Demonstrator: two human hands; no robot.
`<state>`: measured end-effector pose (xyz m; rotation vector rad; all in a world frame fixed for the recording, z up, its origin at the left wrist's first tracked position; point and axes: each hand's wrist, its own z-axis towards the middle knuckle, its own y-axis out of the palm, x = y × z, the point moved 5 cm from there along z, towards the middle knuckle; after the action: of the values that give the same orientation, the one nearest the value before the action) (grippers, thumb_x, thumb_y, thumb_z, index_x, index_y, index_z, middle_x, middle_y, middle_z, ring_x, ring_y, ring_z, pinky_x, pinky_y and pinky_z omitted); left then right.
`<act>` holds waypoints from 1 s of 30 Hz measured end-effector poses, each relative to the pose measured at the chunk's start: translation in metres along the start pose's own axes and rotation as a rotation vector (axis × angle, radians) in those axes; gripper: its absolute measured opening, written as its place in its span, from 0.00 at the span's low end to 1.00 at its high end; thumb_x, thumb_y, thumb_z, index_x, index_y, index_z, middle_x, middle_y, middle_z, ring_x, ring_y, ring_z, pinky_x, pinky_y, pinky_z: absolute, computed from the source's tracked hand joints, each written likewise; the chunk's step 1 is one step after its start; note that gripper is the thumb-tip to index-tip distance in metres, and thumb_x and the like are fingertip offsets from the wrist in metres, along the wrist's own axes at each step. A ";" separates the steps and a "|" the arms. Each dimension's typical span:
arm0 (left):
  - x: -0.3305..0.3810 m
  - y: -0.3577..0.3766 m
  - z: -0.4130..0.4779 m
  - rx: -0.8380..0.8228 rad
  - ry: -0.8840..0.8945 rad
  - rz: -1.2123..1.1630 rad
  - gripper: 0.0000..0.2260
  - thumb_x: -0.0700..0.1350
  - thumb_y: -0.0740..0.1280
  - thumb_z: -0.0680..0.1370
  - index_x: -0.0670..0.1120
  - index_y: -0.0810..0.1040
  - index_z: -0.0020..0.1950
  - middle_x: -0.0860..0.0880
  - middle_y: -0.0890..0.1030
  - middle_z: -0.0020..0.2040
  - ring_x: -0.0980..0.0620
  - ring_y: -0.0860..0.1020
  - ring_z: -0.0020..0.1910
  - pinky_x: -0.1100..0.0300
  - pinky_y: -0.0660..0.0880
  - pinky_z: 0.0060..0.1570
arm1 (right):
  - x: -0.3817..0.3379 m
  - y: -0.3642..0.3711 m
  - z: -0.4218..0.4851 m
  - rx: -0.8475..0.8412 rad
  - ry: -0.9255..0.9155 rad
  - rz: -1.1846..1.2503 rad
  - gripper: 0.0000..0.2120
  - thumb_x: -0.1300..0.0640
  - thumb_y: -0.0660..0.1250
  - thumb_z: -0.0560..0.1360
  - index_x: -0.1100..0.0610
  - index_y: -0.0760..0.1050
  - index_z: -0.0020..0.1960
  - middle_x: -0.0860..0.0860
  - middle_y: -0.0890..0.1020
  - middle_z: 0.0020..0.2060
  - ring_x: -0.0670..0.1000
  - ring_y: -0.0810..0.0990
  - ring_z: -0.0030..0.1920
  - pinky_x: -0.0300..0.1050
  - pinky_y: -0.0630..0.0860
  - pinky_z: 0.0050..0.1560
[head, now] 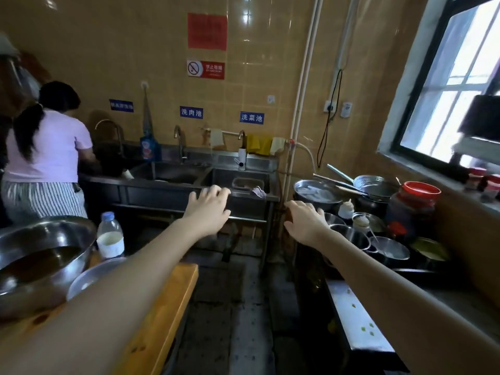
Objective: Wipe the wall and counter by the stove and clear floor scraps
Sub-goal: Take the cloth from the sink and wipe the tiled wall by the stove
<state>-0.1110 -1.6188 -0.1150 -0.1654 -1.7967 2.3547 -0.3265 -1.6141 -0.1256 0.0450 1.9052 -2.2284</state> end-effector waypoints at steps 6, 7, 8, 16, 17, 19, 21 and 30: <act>-0.016 0.031 0.114 -0.039 0.020 0.003 0.20 0.51 0.56 0.80 0.49 0.59 0.72 0.47 0.63 0.71 0.44 0.63 0.68 0.46 0.60 0.64 | 0.029 0.021 0.113 -0.006 0.036 0.015 0.23 0.55 0.62 0.75 0.55 0.64 0.69 0.54 0.69 0.68 0.58 0.65 0.68 0.58 0.61 0.68; -0.018 0.038 0.131 -0.046 0.022 0.007 0.20 0.51 0.56 0.80 0.49 0.59 0.71 0.47 0.63 0.71 0.43 0.63 0.68 0.46 0.60 0.64 | 0.035 0.025 0.131 -0.010 0.042 0.019 0.23 0.55 0.62 0.75 0.55 0.65 0.68 0.54 0.69 0.68 0.58 0.65 0.68 0.58 0.62 0.67; -0.022 0.047 0.147 -0.054 0.021 0.011 0.21 0.51 0.56 0.80 0.50 0.59 0.72 0.47 0.63 0.71 0.43 0.63 0.68 0.45 0.60 0.64 | 0.041 0.031 0.149 -0.014 0.049 0.021 0.22 0.55 0.62 0.75 0.56 0.65 0.68 0.54 0.70 0.67 0.59 0.66 0.68 0.58 0.63 0.66; -0.060 0.117 0.281 -0.110 -0.023 0.015 0.22 0.51 0.57 0.80 0.49 0.57 0.72 0.46 0.64 0.70 0.43 0.64 0.67 0.45 0.60 0.64 | 0.078 0.088 0.295 -0.056 0.070 0.031 0.23 0.55 0.62 0.74 0.56 0.64 0.68 0.55 0.70 0.66 0.59 0.67 0.67 0.57 0.64 0.66; -0.065 0.127 0.301 -0.109 -0.022 0.017 0.21 0.51 0.57 0.80 0.49 0.58 0.72 0.46 0.64 0.70 0.43 0.65 0.67 0.45 0.60 0.64 | 0.083 0.097 0.317 -0.057 0.069 0.034 0.23 0.55 0.62 0.74 0.56 0.64 0.68 0.55 0.70 0.67 0.59 0.66 0.67 0.57 0.64 0.66; -0.072 0.146 0.343 -0.099 -0.024 0.022 0.21 0.51 0.57 0.80 0.50 0.58 0.72 0.47 0.65 0.70 0.43 0.65 0.67 0.46 0.61 0.64 | 0.094 0.115 0.361 -0.050 0.063 0.055 0.22 0.56 0.62 0.74 0.55 0.65 0.67 0.55 0.69 0.67 0.59 0.67 0.67 0.56 0.64 0.66; -0.078 0.168 0.387 -0.110 -0.029 0.017 0.21 0.51 0.57 0.80 0.49 0.58 0.72 0.47 0.65 0.70 0.43 0.66 0.66 0.46 0.61 0.63 | 0.105 0.132 0.408 -0.052 0.060 0.079 0.20 0.57 0.61 0.73 0.55 0.66 0.65 0.54 0.70 0.66 0.59 0.68 0.66 0.56 0.64 0.64; -0.093 0.260 0.532 -0.199 -0.027 -0.032 0.21 0.51 0.57 0.80 0.50 0.59 0.72 0.48 0.64 0.71 0.43 0.67 0.66 0.47 0.61 0.64 | 0.147 0.196 0.560 -0.098 0.094 0.126 0.20 0.58 0.59 0.75 0.54 0.66 0.67 0.52 0.69 0.68 0.58 0.68 0.65 0.54 0.66 0.63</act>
<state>-0.1411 -2.2072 -0.2256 -0.1300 -2.0286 2.1640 -0.3728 -2.2110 -0.2474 0.2523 1.9978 -2.0824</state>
